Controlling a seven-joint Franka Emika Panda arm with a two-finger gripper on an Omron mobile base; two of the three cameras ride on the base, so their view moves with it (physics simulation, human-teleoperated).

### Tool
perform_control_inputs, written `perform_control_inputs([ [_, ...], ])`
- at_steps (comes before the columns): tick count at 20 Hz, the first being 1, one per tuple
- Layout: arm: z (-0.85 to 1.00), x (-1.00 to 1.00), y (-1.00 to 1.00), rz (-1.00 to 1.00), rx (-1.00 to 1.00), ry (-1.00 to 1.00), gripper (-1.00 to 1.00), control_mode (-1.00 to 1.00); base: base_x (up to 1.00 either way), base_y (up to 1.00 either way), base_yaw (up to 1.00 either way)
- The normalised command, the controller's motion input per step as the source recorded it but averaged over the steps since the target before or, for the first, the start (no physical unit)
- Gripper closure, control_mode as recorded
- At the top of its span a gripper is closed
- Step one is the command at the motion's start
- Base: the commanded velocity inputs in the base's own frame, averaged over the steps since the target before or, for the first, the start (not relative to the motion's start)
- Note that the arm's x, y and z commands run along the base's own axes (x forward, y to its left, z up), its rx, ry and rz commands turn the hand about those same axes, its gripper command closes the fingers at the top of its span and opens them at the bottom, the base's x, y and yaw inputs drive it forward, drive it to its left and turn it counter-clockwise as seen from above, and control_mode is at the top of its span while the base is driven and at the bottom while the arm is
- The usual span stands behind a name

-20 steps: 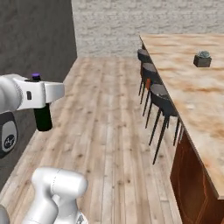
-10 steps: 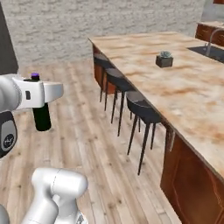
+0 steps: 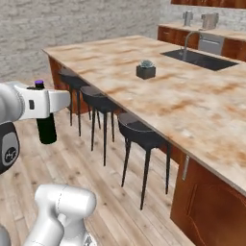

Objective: Get the candle and the beer from the cabinet and move them to the dining counter.

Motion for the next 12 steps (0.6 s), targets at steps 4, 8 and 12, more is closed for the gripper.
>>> perform_control_inputs([
  [4, 0.0, 0.0, 0.0, 0.0, 0.0, 0.0, 1.0, 1.0, 1.0, 0.84, -0.5],
  [8, 0.0, 0.0, 0.0, 0.0, 0.0, 0.0, 1.0, 1.0, 0.95, 0.79, -0.57],
  [12, 0.0, 0.0, 0.0, 0.0, 0.0, 0.0, 1.0, 1.0, 0.88, 0.77, -0.61],
])
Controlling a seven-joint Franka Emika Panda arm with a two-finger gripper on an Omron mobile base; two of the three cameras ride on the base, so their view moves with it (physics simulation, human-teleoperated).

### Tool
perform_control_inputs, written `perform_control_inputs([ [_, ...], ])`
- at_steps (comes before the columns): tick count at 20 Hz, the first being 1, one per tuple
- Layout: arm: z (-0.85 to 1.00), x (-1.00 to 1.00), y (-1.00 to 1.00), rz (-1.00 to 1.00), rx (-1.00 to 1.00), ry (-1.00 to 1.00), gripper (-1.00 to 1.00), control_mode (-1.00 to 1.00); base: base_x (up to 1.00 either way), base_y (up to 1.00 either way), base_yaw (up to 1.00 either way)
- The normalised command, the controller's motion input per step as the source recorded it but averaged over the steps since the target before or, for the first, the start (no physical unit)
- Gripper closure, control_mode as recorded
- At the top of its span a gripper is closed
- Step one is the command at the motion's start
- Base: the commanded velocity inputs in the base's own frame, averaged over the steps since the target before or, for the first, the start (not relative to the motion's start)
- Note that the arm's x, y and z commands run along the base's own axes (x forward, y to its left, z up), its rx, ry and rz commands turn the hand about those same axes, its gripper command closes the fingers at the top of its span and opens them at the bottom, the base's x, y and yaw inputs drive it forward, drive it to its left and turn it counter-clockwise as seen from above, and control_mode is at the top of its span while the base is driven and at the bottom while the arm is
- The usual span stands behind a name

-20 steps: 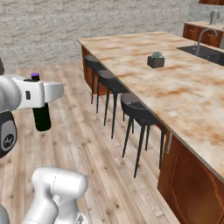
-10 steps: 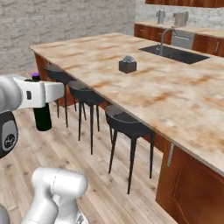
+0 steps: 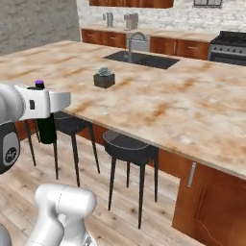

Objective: Get the candle and the beer from the cabinet and move them to the dining counter.

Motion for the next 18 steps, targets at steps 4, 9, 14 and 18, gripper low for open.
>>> perform_control_inputs([
  [4, 0.0, 0.0, 0.0, 0.0, 0.0, 0.0, 1.0, 1.0, 0.87, 0.78, -0.61],
  [9, 0.0, 0.0, 0.0, 0.0, 0.0, 0.0, 1.0, 1.0, 0.93, 0.74, -0.58],
  [14, 0.0, 0.0, 0.0, 0.0, 0.0, 0.0, 1.0, 1.0, 0.77, 0.64, -0.37],
  [18, 0.0, 0.0, 0.0, 0.0, 0.0, 0.0, 1.0, 1.0, 0.49, 0.59, -0.23],
])
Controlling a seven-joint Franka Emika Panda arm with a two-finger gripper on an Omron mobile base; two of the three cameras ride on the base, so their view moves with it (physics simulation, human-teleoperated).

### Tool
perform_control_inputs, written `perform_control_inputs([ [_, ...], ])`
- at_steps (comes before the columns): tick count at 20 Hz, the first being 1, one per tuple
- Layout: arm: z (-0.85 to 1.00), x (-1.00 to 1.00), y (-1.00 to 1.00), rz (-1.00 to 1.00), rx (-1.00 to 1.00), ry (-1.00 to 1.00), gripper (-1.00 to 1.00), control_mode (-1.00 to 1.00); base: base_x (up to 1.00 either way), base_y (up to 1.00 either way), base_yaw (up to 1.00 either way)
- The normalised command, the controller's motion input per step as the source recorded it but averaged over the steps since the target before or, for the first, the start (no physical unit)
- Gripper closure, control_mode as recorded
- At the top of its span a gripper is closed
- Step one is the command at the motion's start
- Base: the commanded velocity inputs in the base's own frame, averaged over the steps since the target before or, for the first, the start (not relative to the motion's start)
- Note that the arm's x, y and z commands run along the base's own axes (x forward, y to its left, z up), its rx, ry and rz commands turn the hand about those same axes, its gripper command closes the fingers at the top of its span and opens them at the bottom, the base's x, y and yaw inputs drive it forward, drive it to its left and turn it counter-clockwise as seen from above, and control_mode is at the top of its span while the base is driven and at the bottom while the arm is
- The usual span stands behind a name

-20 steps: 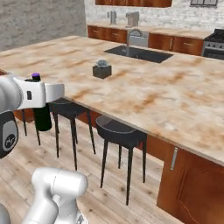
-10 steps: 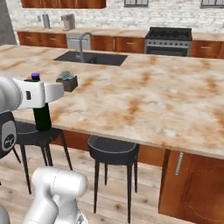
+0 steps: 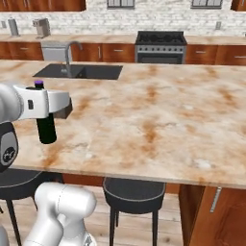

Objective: Get the candle and the beer from the cabinet and move them to the dining counter.

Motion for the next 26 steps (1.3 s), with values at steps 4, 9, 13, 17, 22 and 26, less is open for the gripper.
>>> perform_control_inputs([
  [4, 0.0, 0.0, 0.0, 0.0, 0.0, 0.0, 1.0, 1.0, 0.42, 0.17, -0.02],
  [9, 0.0, 0.0, 0.0, 0.0, 0.0, 0.0, 1.0, 1.0, 0.65, 0.09, 0.03],
  [13, 0.0, 0.0, 0.0, 0.0, 0.0, 0.0, 1.0, 1.0, 0.41, 0.0, 0.06],
  [17, 0.0, 0.03, 0.0, 0.0, 0.0, 0.0, 1.0, -1.0, 0.0, 0.0, 0.0],
  [22, -0.3, 0.52, 0.0, 0.38, 0.0, 0.0, 1.0, -1.0, 0.0, 0.0, 0.0],
  [26, -0.44, 0.83, -0.18, 0.64, 0.0, 0.0, 1.0, -1.0, 0.0, 0.0, 0.0],
])
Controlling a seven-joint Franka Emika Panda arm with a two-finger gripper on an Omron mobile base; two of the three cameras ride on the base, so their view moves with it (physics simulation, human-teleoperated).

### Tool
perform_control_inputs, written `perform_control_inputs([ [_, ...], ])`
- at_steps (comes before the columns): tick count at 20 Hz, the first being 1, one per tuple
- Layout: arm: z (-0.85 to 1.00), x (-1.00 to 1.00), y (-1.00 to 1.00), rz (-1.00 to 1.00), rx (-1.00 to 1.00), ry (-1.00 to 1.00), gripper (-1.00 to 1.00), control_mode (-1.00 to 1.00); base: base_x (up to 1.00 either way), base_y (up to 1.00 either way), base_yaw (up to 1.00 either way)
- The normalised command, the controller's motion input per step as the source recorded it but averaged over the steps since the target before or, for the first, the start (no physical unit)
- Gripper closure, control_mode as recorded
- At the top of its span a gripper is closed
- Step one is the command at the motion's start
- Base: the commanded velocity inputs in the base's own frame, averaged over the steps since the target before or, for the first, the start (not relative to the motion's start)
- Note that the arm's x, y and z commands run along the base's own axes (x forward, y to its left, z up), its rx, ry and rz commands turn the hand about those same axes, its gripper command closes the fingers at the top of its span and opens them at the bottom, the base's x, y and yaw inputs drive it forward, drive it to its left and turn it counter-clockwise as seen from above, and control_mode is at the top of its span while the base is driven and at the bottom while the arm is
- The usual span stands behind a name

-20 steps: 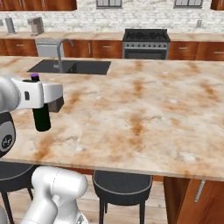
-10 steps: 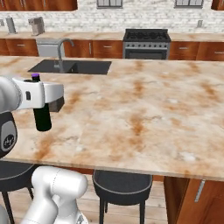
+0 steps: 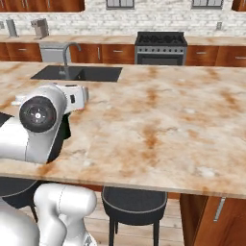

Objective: Get the candle and the beer from the cabinet and move them to the dining counter.

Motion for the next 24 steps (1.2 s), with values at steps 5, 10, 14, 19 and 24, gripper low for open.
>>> perform_control_inputs([
  [5, -0.52, 0.91, -0.22, 0.58, 0.0, 0.0, 1.0, -1.0, 0.0, 0.0, 0.0],
  [10, -0.49, 0.91, -0.16, 0.49, 0.12, 0.01, 1.0, -1.0, 0.0, 0.0, 0.0],
  [14, -0.57, 0.83, -0.02, 0.37, 0.14, 0.02, 1.0, -1.0, 0.0, 0.0, 0.0],
  [19, -0.51, 0.73, 0.11, 0.16, 0.07, 0.03, 1.0, -1.0, 0.0, 0.0, 0.0],
  [24, -0.43, 0.63, 0.3, 0.03, 0.0, 0.1, 1.0, -1.0, 0.0, 0.0, 0.0],
])
